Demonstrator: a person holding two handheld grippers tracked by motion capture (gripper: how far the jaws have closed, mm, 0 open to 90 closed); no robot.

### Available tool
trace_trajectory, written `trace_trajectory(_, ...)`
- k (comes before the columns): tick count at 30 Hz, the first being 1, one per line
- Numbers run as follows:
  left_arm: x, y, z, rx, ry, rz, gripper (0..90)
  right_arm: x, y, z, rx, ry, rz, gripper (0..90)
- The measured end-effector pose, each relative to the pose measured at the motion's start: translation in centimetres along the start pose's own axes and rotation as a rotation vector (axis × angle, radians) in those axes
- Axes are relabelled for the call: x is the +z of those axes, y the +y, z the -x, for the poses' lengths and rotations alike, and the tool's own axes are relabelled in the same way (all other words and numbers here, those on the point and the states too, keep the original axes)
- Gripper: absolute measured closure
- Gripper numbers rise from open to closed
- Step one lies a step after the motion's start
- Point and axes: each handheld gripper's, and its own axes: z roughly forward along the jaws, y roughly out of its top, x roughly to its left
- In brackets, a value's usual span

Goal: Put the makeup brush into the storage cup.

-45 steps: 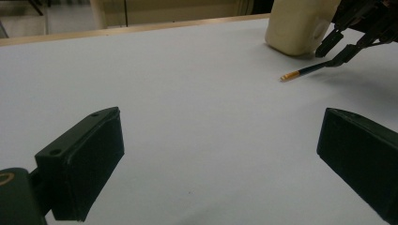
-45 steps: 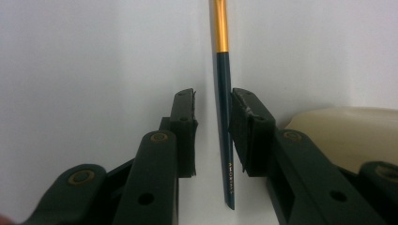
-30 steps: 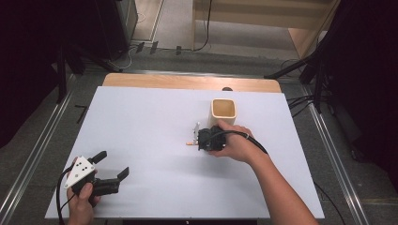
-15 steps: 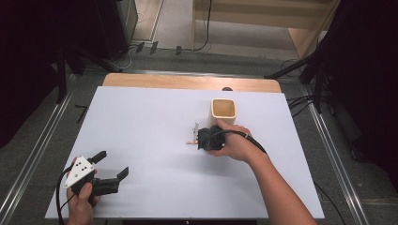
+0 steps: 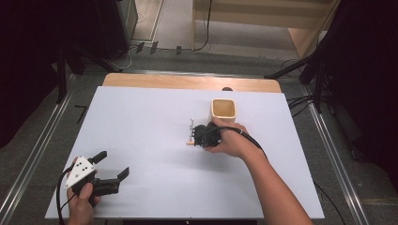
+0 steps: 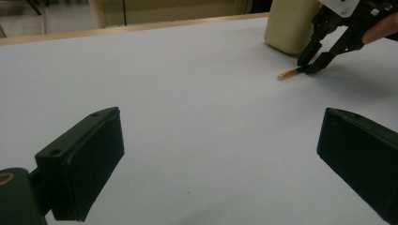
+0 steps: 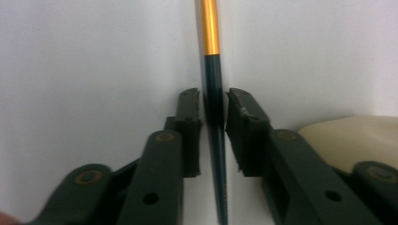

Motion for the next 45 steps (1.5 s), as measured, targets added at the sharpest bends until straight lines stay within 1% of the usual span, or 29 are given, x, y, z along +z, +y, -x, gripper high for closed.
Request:
trace_trajectory(1, 0.0, 0.0, 0.0, 0.001, -0.002, -0.001, 1.9, 0.0, 0.1, 0.1, 0.01, 0.013, -0.006, 80.8)
trace_trajectory(2, 0.0, 0.0, 0.1, 0.0, -0.004, -0.001, 1.9, 0.1, 0.2, 0.3, 0.016, 0.039, -0.014, 82.8)
trace_trajectory(5, 0.1, 0.0, 0.2, 0.006, -0.008, -0.001, 1.9, 0.1, 0.5, 0.9, 0.044, 0.082, -0.045, 83.7)
trace_trajectory(7, 0.1, 0.0, 0.2, 0.005, -0.009, -0.002, 1.9, 0.2, 0.6, 1.1, 0.051, 0.096, -0.048, 84.3)
trace_trajectory(9, 0.1, 0.0, 0.2, 0.004, -0.01, -0.001, 1.9, 0.1, 0.9, 0.8, 0.042, 0.075, -0.066, 84.7)
trace_trajectory(10, 0.1, 0.0, 0.2, 0.006, -0.009, -0.001, 1.9, 0.1, 1.1, 0.6, 0.028, 0.065, -0.076, 84.9)
trace_trajectory(11, 0.1, 0.0, 0.2, 0.005, -0.009, 0.0, 1.9, 0.1, 1.1, 0.4, 0.008, 0.048, -0.073, 85.0)
trace_trajectory(13, 0.0, 0.0, 0.2, 0.004, -0.005, 0.0, 1.9, 0.0, 1.0, 0.2, -0.007, 0.032, -0.065, 85.0)
trace_trajectory(15, 0.0, 0.0, 0.1, 0.003, -0.007, 0.001, 1.9, 0.0, 0.8, 0.1, -0.018, 0.021, -0.05, 85.0)
trace_trajectory(16, 0.0, 0.0, 0.0, 0.0, -0.003, 0.0, 1.9, 0.0, 0.7, 0.0, -0.024, 0.01, -0.039, 85.1)
trace_trajectory(18, 0.0, 0.0, -0.1, -0.003, -0.002, 0.001, 1.9, -0.3, 0.5, -0.3, -0.026, -0.019, -0.036, 85.1)
trace_trajectory(19, 0.0, 0.0, -0.1, -0.005, -0.002, 0.001, 1.9, -0.5, 0.4, -0.3, -0.028, -0.024, -0.006, 85.1)
trace_trajectory(20, 0.1, 0.0, 0.0, -0.004, -0.002, 0.001, 1.9, -0.7, 0.3, -0.3, -0.03, -0.029, 0.009, 85.1)
trace_trajectory(21, 0.1, 0.0, 0.0, -0.002, -0.003, -0.001, 1.9, -1.0, 0.1, -0.4, -0.025, -0.036, 0.023, 85.1)
trace_trajectory(22, 0.1, 0.0, 0.0, -0.002, -0.003, -0.001, 1.9, -1.0, 0.1, -0.4, -0.025, -0.036, 0.023, 85.1)
trace_trajectory(23, 0.1, 0.0, 0.1, 0.002, -0.004, -0.004, 1.9, -1.6, -0.2, -0.4, -0.015, -0.055, 0.047, 85.1)
trace_trajectory(25, 0.2, 0.0, 0.2, 0.002, -0.005, -0.003, 1.9, -2.1, -0.5, -0.5, -0.004, -0.071, 0.076, 85.1)
trace_trajectory(26, 0.2, 0.0, 0.2, 0.005, -0.005, -0.004, 1.8, -2.3, -0.6, -0.5, -0.002, -0.071, 0.087, 85.1)
trace_trajectory(27, 0.2, 0.0, 0.2, 0.005, -0.005, -0.004, 1.9, -2.6, -0.8, -0.6, 0.013, -0.076, 0.101, 85.1)
trace_trajectory(31, 0.2, 0.0, 0.3, 0.003, -0.004, -0.004, 1.9, -3.8, -1.2, -0.5, 0.022, -0.089, 0.157, 85.1)
trace_trajectory(32, 0.2, 0.0, 0.3, 0.003, -0.004, -0.004, 1.9, -3.8, -1.2, -0.5, 0.022, -0.089, 0.157, 85.1)
trace_trajectory(33, 0.2, 0.0, 0.3, 0.003, -0.004, -0.004, 1.9, -4.4, -1.4, -0.5, 0.028, -0.095, 0.199, 85.1)
trace_trajectory(37, 0.2, 0.0, 0.2, 0.0, -0.003, -0.002, 1.9, -5.4, -1.8, -0.2, 0.051, -0.101, 0.266, 85.1)
trace_trajectory(38, 0.1, 0.0, 0.2, -0.001, -0.004, -0.001, 1.9, -5.6, -1.9, -0.2, 0.064, -0.099, 0.283, 85.1)
trace_trajectory(39, 0.1, -0.1, 0.2, -0.002, -0.003, -0.002, 1.9, -5.9, -2.0, 0.0, 0.067, -0.097, 0.309, 85.1)
trace_trajectory(42, 0.1, -0.1, 0.1, -0.006, -0.003, 0.0, 1.9, -6.5, -2.4, 0.1, 0.1, -0.099, 0.365, 85.1)
trace_trajectory(43, 0.1, -0.1, 0.1, -0.004, -0.003, 0.0, 1.9, -6.7, -2.5, 0.3, 0.111, -0.1, 0.393, 85.1)
trace_trajectory(44, 0.1, -0.1, 0.1, -0.004, -0.003, -0.001, 1.9, -6.8, -2.6, 0.3, 0.122, -0.101, 0.407, 85.1)
trace_trajectory(45, 0.1, -0.1, 0.1, -0.004, -0.003, -0.001, 1.9, -7.0, -2.8, 0.4, 0.131, -0.106, 0.437, 85.1)
